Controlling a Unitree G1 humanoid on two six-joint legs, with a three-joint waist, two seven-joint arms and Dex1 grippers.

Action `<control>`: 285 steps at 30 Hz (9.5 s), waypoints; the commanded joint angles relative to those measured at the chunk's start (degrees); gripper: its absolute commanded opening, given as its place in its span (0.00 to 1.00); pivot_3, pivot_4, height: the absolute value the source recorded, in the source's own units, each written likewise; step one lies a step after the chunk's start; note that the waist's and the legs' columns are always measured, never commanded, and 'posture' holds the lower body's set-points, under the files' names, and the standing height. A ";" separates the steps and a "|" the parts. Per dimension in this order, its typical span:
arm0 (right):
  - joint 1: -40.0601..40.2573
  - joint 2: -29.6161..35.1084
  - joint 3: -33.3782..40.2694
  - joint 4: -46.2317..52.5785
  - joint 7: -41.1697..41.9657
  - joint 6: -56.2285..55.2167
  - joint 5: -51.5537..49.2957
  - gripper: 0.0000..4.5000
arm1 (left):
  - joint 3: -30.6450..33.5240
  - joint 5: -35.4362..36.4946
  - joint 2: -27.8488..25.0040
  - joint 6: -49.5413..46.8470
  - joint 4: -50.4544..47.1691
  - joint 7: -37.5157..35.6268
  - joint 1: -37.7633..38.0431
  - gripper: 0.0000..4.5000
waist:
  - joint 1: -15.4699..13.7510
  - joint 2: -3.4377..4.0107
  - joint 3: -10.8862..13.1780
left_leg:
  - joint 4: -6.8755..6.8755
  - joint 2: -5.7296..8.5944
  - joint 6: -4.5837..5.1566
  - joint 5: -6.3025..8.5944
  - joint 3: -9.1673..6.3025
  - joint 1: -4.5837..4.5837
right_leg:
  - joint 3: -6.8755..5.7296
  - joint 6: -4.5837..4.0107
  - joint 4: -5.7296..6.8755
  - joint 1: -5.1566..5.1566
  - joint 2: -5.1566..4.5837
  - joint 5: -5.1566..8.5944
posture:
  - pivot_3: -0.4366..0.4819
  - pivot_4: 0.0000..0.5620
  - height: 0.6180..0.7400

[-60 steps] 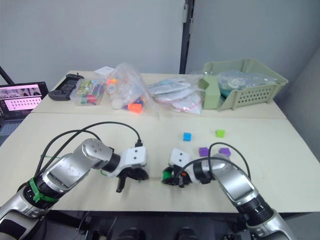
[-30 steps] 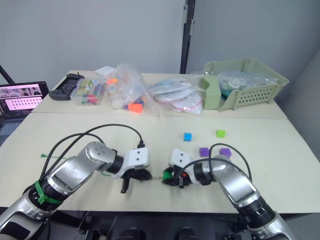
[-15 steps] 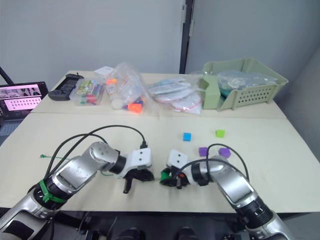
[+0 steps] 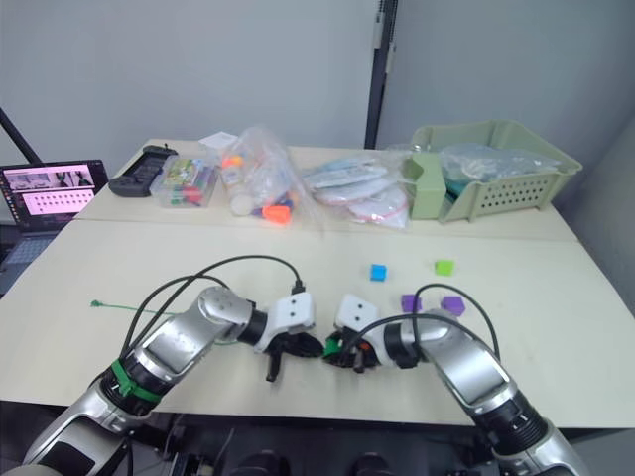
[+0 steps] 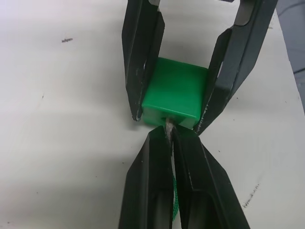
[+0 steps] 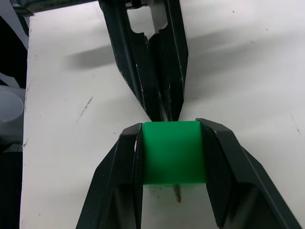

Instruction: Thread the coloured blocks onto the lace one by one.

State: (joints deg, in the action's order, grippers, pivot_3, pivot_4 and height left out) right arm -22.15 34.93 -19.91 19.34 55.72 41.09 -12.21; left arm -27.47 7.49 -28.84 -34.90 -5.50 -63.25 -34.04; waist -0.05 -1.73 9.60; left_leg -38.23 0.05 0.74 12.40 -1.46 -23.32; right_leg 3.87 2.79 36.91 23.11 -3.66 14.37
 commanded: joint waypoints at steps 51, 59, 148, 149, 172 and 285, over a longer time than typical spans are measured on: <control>0.25 -0.11 -0.40 2.14 -1.23 0.41 -2.97 0.26 | 3.58 -2.63 2.86 18.94 9.60 -4.23 3.18 0.01 | 0.79 0.00 0.00 | 0.13 -0.02 0.00 0.01 -0.05 0.00 | 0.00 -0.01 -0.01 0.08 0.01 0.00 | 0.48 0.27 1.00; 0.18 0.85 3.29 5.18 -1.21 1.36 -5.16 0.70 | 5.63 0.68 1.22 14.95 5.95 -6.97 2.89 0.38 | 0.80 0.00 0.00 | 0.13 -0.02 0.00 0.01 -0.06 -0.05 | 0.00 -0.01 0.02 0.13 0.01 0.00 | 0.48 0.27 1.00; 5.76 10.21 7.32 0.45 4.77 -13.27 -2.46 0.00 | 21.51 -0.91 -23.36 51.48 56.56 -24.15 -7.05 0.73 | 1.39 0.00 0.01 | 0.33 -0.22 0.00 0.01 0.29 0.05 | -0.06 -0.12 0.09 0.20 0.16 0.04 | 0.48 0.27 1.00; 5.83 10.21 7.38 0.55 4.77 -13.21 -2.50 0.00 | 21.86 -0.51 -23.21 50.43 55.34 -24.36 -7.59 0.79 | 1.25 -0.02 0.02 | 0.31 -0.22 0.00 0.01 0.28 0.01 | -0.06 -0.12 0.08 0.22 0.15 0.04 | 0.48 0.27 1.00; 3.34 7.47 3.22 3.32 2.03 -7.69 -1.22 0.00 | 4.48 -2.66 -1.43 18.30 6.08 -7.51 1.04 1.00 | 1.00 -0.04 0.02 | 0.07 -0.18 0.00 0.01 0.06 -0.16 | -0.01 -0.13 0.18 0.30 0.20 0.03 | 0.48 0.27 1.00; 15.45 -16.99 35.03 -7.44 -44.95 -12.05 3.75 0.69 | 3.23 0.11 0.82 12.03 4.50 -7.87 -0.50 0.00 | 0.89 0.09 -0.05 | 0.17 -0.08 0.00 0.01 0.17 -0.05 | 0.13 -0.10 0.10 0.14 0.14 0.05 | 0.48 0.27 1.00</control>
State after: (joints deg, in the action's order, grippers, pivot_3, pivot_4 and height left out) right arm -5.86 17.84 13.57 11.28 11.04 31.14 -7.81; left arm -25.09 6.96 -27.87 -22.69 0.81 -71.15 -33.87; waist 0.84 -1.64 9.55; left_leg -38.06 -0.03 0.73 12.42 -1.29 -23.38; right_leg 4.00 2.69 37.00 23.25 -3.52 14.42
